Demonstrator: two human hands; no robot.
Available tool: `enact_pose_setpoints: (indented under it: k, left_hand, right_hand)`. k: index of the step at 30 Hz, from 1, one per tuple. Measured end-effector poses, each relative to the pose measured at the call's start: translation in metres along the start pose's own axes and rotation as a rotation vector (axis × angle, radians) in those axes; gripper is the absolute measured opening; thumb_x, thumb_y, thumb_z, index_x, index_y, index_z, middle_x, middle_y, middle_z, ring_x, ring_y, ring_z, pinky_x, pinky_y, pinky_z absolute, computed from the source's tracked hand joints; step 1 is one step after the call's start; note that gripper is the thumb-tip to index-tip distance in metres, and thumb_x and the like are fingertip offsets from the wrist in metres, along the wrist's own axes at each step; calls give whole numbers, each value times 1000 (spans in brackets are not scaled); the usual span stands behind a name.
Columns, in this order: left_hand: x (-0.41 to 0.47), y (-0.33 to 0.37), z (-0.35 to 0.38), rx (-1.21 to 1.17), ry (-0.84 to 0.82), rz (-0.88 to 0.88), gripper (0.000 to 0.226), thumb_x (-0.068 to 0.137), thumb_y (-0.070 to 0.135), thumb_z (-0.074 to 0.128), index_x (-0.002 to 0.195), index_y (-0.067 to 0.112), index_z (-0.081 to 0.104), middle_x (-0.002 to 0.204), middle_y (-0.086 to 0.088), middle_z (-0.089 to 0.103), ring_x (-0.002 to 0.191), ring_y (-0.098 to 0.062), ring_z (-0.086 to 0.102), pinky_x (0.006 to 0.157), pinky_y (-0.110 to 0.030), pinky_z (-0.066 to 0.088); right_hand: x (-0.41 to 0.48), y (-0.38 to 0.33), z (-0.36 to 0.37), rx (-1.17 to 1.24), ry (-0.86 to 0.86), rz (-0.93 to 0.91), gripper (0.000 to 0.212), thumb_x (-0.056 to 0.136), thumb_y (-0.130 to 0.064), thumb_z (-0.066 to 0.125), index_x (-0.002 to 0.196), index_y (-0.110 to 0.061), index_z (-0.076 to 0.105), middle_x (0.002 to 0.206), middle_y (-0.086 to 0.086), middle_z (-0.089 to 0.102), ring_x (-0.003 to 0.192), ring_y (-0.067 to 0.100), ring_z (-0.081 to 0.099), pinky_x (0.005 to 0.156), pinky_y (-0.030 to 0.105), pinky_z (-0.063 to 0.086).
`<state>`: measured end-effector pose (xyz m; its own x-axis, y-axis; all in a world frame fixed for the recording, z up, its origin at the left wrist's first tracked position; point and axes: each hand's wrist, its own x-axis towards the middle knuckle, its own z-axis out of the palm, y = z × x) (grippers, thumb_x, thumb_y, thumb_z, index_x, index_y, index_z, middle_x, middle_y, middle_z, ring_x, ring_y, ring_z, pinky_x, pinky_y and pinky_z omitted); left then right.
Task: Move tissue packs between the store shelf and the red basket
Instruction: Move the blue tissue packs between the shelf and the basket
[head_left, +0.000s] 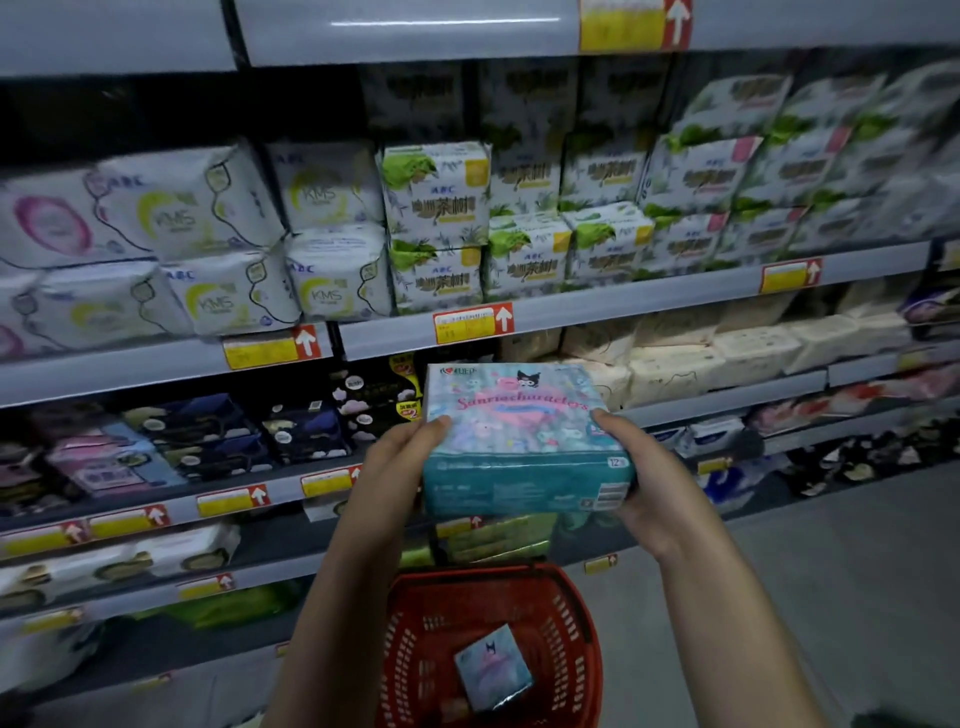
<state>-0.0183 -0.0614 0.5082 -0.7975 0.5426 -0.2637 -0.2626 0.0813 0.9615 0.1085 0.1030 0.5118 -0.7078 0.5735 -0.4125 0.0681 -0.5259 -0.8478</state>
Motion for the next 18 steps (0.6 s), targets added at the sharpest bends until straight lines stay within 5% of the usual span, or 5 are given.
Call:
enact_pose_setpoints:
  k: [3, 8, 18]
  left_hand:
    - [-3, 6, -2, -55, 34, -35, 30, 87, 49, 56, 107, 28, 63, 111, -4, 68, 99, -27, 67, 92, -53, 51]
    - [-9, 26, -3, -69, 7, -1, 47, 82, 57, 56, 119, 29, 60, 118, -2, 67, 102, -24, 67, 93, -51, 51]
    - [-21, 84, -10, -84, 13, 116, 72, 56, 74, 62, 118, 38, 60, 131, 5, 58, 123, -23, 53, 107, -52, 37]
  right_hand:
    - [-4, -8, 8, -2, -25, -14, 25, 93, -32, 52, 102, -15, 67, 91, 5, 76, 72, 18, 71, 60, 28, 56]
    - [-12, -26, 16, -15, -50, -64, 23, 93, -32, 53, 96, -16, 68, 83, 4, 76, 66, 19, 71, 57, 31, 56]
    - [-31, -69, 47, -17, -80, -184, 22, 92, -33, 54, 97, -16, 67, 91, 7, 75, 81, 24, 69, 75, 38, 53]
